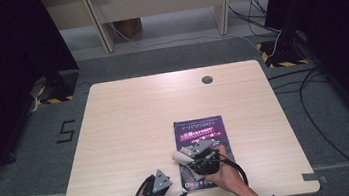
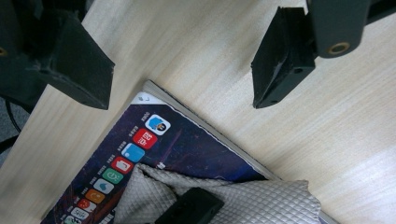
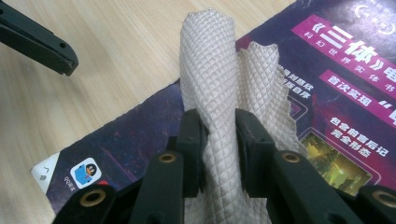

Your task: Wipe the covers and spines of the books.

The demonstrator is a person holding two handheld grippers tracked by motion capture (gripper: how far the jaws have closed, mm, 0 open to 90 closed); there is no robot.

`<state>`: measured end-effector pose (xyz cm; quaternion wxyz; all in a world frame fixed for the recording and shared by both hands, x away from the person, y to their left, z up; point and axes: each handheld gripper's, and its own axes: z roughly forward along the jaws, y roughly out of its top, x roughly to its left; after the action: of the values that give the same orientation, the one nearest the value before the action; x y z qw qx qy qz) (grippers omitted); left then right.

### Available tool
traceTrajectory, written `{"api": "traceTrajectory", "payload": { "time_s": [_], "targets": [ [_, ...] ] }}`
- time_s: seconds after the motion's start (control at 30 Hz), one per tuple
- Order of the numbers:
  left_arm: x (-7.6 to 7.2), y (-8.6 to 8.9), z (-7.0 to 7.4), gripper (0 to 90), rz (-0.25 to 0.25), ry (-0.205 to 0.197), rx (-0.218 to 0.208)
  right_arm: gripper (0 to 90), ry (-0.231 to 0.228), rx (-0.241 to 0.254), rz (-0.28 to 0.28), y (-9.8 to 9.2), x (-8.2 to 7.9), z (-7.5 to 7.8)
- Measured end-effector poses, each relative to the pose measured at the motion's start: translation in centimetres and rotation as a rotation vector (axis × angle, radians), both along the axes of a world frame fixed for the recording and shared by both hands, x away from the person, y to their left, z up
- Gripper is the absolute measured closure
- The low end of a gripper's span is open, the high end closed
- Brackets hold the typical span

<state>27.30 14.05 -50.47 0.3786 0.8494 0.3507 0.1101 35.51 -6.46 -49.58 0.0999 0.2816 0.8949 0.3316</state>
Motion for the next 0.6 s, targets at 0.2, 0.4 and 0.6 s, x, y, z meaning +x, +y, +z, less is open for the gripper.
{"api": "traceTrajectory", "payload": {
  "time_s": [0.2,0.4,0.6],
  "targets": [
    [0.0,0.0,0.0,20.0,0.003,0.0,0.001,73.6,-0.01,-0.002,-0.037,-0.6,0.8,0.0],
    [0.1,0.2,0.1,19.9,0.011,0.0,0.0,73.6,-0.008,-0.002,-0.042,-0.7,0.7,0.0],
    [0.1,0.6,0.2,19.3,0.022,-0.001,-0.002,73.4,0.013,0.008,0.012,0.4,-0.7,0.0]
  ]
}}
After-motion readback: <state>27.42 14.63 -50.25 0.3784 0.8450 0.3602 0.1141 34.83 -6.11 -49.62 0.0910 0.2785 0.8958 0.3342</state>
